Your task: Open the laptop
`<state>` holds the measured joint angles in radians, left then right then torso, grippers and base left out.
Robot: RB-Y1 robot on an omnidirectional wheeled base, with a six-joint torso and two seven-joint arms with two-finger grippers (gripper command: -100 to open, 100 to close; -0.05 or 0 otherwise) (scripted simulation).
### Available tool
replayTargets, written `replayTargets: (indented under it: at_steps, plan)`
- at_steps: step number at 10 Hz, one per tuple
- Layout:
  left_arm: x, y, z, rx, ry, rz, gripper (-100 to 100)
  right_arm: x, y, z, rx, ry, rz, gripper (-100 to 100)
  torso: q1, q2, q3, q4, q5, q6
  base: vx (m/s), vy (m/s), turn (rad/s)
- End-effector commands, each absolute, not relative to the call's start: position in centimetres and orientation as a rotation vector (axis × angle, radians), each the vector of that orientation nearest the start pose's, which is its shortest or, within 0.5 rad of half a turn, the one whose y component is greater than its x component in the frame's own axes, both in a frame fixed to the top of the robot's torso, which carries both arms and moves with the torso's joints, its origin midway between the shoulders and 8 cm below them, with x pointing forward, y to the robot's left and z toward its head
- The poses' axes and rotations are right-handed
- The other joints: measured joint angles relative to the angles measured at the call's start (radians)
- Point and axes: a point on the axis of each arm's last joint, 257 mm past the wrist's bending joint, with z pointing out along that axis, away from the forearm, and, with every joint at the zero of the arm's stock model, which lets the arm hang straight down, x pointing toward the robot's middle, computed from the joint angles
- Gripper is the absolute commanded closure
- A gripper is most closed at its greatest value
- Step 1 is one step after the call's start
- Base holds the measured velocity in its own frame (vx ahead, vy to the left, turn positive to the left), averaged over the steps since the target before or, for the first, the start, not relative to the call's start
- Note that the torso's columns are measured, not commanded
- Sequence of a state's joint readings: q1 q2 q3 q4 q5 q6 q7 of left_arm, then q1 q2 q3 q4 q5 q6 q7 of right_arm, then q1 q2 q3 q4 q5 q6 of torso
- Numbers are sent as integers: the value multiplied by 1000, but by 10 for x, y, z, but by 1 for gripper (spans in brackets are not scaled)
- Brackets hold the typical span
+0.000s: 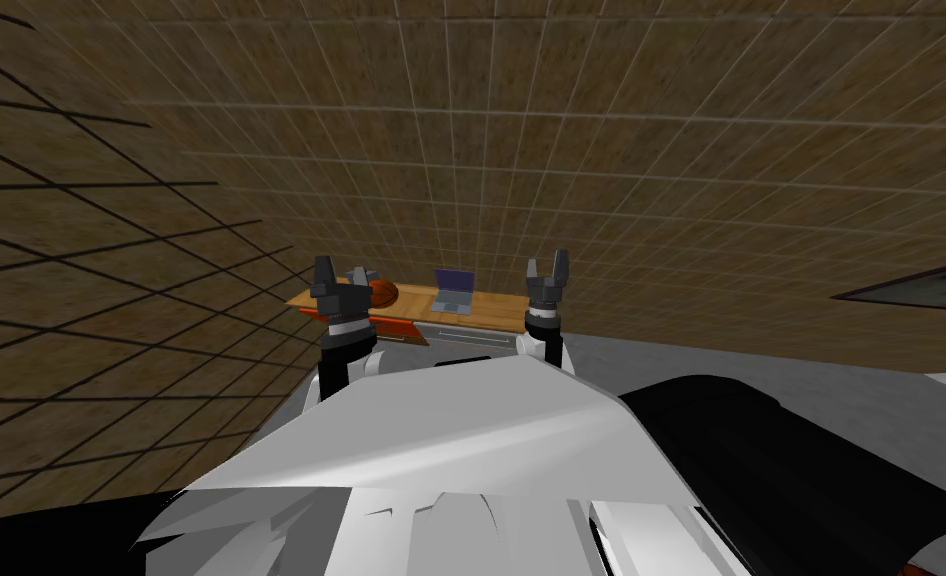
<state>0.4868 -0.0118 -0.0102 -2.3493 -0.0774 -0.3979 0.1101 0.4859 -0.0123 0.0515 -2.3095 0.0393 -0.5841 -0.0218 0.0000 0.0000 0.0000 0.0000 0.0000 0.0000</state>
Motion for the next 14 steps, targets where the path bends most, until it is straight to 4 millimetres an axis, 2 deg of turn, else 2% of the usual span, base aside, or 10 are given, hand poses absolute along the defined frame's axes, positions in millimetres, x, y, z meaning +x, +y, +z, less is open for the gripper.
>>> replayTargets:
  at_steps: [1,9,10,11,14]
  plan:
    - [349,268,40,-682,629,-1361,0,326,-251,56,536,553,1384,0,0,40,-82,41,0,0,0,0,0]
    - [349,268,40,-682,629,-1361,0,326,-251,56,536,552,1384,0,0,618,-1234,617,0,0,0,0,0]
    - [356,265,30,-665,683,-1356,-100,326,-251,56,536,552,1384,0,0,691,-1382,691,0,0,6,3,-96]
    - [361,264,24,-661,709,-1352,-100,326,-251,56,536,553,1384,0,0,725,-1451,724,0,0,1,10,-120]
    - [378,266,0,-660,791,-1330,-100,326,-251,56,536,553,1384,0,0,738,-1476,738,0,0,0,16,-133]
